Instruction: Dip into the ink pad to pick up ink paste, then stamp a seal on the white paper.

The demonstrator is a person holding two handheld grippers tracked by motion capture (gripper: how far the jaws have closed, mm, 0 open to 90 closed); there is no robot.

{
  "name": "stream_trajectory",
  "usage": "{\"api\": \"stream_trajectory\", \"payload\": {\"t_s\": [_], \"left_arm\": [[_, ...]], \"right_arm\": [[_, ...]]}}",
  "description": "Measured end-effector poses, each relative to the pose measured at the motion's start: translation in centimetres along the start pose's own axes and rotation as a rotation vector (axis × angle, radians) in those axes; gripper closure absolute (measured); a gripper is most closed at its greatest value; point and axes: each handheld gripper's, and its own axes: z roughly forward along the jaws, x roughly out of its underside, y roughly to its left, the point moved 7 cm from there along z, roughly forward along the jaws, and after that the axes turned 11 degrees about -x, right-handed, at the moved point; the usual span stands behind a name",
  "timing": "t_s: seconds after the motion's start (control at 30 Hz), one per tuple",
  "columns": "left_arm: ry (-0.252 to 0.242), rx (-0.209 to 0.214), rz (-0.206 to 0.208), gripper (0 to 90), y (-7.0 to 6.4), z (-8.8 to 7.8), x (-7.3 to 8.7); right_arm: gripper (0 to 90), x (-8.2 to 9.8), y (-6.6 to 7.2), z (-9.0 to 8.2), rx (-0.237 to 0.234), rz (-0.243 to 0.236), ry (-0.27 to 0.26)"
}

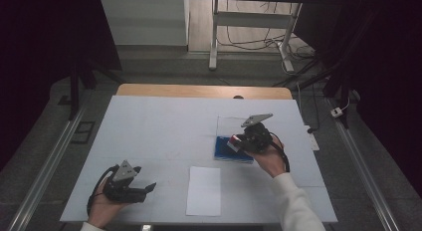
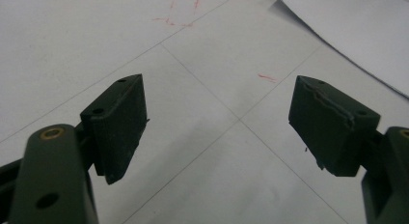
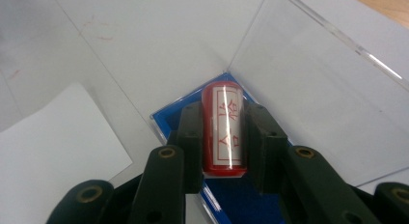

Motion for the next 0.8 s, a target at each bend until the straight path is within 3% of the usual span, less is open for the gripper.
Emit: {"api": "stream_trajectory", "payload": {"t_s": [0.33,0.8], "left_arm": [[0.002,-0.016,0.015,21.6,0.0,0.0,0.0],[-0.001,-0.011,0.009,21.5,0.0,0.0,-0.1]], "right_arm": [[70.1,0.4,0.6,-1.5,-0.025,0.0,-0.048],[70.1,1.0,3.6,-2.9,-0.068,-0.052,-0.108]]}}
